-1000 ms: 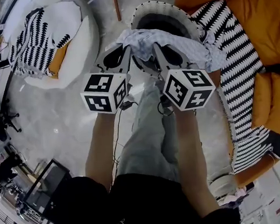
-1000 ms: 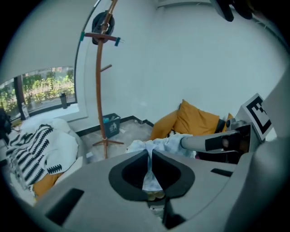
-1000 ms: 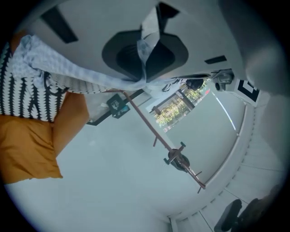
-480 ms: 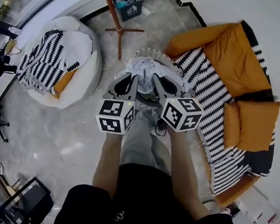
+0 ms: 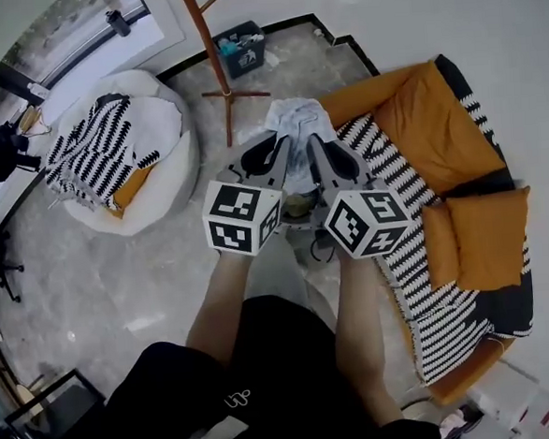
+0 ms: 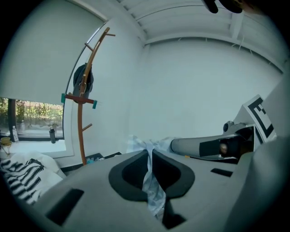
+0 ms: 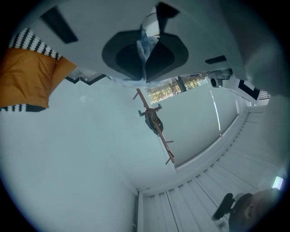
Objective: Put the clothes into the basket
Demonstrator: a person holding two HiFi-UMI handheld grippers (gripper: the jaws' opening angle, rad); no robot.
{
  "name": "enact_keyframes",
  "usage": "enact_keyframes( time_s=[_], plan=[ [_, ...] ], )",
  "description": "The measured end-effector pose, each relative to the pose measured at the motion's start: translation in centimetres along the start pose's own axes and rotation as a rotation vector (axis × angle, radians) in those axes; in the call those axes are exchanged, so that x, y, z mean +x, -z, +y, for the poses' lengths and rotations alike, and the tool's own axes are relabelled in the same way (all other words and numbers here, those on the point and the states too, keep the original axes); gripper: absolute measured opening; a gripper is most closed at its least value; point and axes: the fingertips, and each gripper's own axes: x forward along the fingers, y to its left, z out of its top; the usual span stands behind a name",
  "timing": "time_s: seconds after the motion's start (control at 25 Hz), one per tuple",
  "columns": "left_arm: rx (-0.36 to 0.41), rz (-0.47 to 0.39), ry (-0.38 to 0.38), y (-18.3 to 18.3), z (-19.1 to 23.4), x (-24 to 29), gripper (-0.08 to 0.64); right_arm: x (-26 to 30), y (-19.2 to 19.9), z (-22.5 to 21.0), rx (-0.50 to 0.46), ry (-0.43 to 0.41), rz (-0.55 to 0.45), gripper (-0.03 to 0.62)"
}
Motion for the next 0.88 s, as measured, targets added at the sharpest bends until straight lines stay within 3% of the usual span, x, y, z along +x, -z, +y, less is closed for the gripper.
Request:
enact_keyframes(
  time_s=[0.2,0.44,0.72,0.88],
  plan=[
    [-0.045,0.155,0.009,5.4,0.4,2.0,0.023,0.0,5.2,-3.5,0.081,0.067,0.113,0.028],
    [-0.106,0.449,0.000,19.2,3.4,4.4,0.023,2.5,18.8,-9.0,0.238,0.190,0.336,0.029],
    [-0.169,0.631,-0.007,34.3,7.5,9.5,0.067,1.8,34.1,-16.8,0.326,0.447,0.554,0.031],
    [-0.169,0.651,0.009,40.3,9.1,12.9,0.067,0.1,42.1,-20.7,0.366,0.545,0.617,0.031]
  ],
)
